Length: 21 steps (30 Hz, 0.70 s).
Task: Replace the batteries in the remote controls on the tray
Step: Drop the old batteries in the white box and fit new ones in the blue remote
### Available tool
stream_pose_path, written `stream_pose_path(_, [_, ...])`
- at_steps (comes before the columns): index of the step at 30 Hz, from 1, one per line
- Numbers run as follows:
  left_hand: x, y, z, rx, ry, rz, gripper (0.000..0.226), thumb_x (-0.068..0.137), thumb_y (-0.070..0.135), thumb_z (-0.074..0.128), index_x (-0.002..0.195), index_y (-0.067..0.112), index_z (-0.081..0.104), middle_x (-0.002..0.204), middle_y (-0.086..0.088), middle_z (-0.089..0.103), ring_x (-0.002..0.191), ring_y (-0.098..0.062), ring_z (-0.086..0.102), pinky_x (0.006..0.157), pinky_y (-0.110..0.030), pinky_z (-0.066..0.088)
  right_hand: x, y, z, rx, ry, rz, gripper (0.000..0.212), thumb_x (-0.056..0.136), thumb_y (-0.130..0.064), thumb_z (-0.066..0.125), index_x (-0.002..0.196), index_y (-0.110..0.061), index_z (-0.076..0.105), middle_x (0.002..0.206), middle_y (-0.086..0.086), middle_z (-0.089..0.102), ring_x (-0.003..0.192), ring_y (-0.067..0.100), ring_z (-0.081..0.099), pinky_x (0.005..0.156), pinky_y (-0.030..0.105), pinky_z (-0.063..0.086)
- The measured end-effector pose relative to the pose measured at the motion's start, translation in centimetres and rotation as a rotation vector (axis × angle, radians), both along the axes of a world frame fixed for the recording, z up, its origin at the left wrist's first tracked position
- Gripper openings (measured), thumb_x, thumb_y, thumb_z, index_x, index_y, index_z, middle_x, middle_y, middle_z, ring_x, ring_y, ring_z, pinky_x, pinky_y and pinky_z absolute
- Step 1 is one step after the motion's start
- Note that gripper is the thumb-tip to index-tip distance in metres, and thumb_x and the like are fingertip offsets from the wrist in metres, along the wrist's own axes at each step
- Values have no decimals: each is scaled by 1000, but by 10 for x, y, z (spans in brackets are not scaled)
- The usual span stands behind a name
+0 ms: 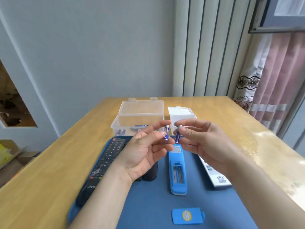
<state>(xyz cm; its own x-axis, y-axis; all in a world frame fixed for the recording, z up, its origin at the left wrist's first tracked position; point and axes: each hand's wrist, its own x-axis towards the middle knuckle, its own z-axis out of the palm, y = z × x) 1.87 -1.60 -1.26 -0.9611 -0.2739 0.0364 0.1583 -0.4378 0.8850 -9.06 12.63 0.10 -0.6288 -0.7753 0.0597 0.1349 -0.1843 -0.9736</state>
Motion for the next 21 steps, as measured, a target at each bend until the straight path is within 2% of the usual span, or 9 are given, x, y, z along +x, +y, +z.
stream_pose_path(2, [-3,7,-7,6,-19,13,29,80,11,62,106,17,73,71,-11,68,56,-14,67,50,-16,54,0,5,-8,32,9,-19,26,72,-18,73,97,-10,71,88,12,73,72,20,69,64,23,55])
stream_pose_path(5, [-3,9,-11,-31,-19,24,32,81,12,63,111,17,71,75,-10,68,59,-14,66,54,-18,55,-1,8,-16,18,-41,-23,15,86,-7,66,99,-10,70,97,14,74,82,22,68,66,23,54])
stream_pose_path(9, [-1,11,-14,-201,-43,38,32,90,8,57,117,21,68,75,-7,63,63,-13,60,62,-22,54,-1,8,-23,-2,-115,-11,18,88,-2,63,103,-11,68,100,15,74,84,24,68,70,25,51])
stream_pose_path(13, [2,12,-13,-410,-92,74,30,96,6,51,119,21,65,76,-4,63,67,-13,57,67,-24,52,-1,8,-23,-29,-183,6,19,90,3,57,103,-6,68,85,11,69,80,28,71,67,26,55])
stream_pose_path(15, [1,14,-14,-524,-85,132,29,94,5,56,117,21,64,76,-3,66,69,-11,61,67,-23,51,-1,6,-24,7,-215,-40,24,92,7,47,97,-3,68,75,9,60,67,24,67,60,26,55])
stream_pose_path(16, [0,16,-14,-580,-73,180,28,92,5,59,115,21,64,75,-3,68,69,-11,63,66,-21,51,0,5,-24,41,-213,-71,27,91,6,45,94,-3,69,73,8,54,58,19,59,54,24,50])
stream_pose_path(19, [-3,22,-16,-690,-20,302,30,85,5,70,107,24,63,74,-3,73,69,-13,68,67,-19,52,5,2,-26,126,-61,-47,18,94,-9,55,88,-9,73,71,4,45,50,10,34,46,19,29])
stream_pose_path(21, [-4,27,-18,-749,-3,348,30,81,9,74,102,28,63,74,-2,75,71,-16,71,74,-26,56,10,2,-27,144,99,-10,17,92,-22,63,93,-8,73,70,2,50,47,4,35,46,16,28])
